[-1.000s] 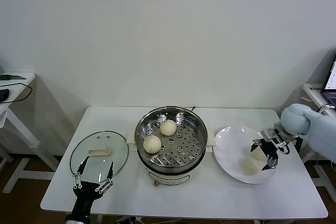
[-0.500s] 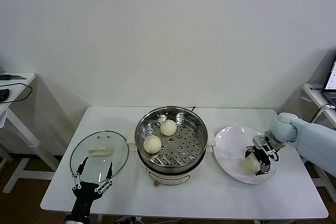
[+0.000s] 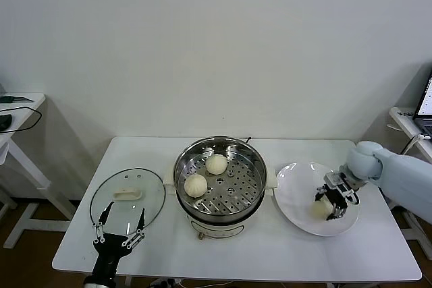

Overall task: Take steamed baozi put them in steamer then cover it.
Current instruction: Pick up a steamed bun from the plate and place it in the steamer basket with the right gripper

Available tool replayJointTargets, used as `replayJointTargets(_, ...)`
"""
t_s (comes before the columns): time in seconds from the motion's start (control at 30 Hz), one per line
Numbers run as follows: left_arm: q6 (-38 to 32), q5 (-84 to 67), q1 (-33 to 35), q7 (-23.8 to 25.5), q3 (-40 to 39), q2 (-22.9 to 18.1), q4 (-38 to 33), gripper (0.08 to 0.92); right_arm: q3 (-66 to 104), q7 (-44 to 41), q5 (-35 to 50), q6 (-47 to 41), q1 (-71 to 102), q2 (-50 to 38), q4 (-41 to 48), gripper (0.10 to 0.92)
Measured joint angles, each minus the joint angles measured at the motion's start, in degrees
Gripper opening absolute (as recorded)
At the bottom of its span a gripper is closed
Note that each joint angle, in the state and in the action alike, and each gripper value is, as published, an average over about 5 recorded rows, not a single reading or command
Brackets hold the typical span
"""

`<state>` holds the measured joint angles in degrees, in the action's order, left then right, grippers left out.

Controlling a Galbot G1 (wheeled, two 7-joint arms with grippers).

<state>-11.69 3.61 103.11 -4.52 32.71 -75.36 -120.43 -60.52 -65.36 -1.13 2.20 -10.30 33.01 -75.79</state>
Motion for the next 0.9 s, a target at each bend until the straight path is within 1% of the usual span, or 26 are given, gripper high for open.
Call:
replayJointTargets(0.23,0.0,-0.2,0.1,-0.1,-0.2,0.4,-0.2,0.823,-1.8,-1.7,0.9,7.0,-10.2,3.4,-2.2,0.670)
replayJointTargets(0.53,-0.1,-0.5,0.3,-0.5,-0.7,0.6,0.1,0.823,-7.5,-1.2,3.1,16.3,-23.5,12.2,-5.6,0.663)
replayJointTargets(0.9,0.1,-0.5,-0.1,-0.6,-0.9,0.6,0.2,0.823,-11.7,-0.1,-0.3,26.0,-28.5,22.6,-11.1,0.663)
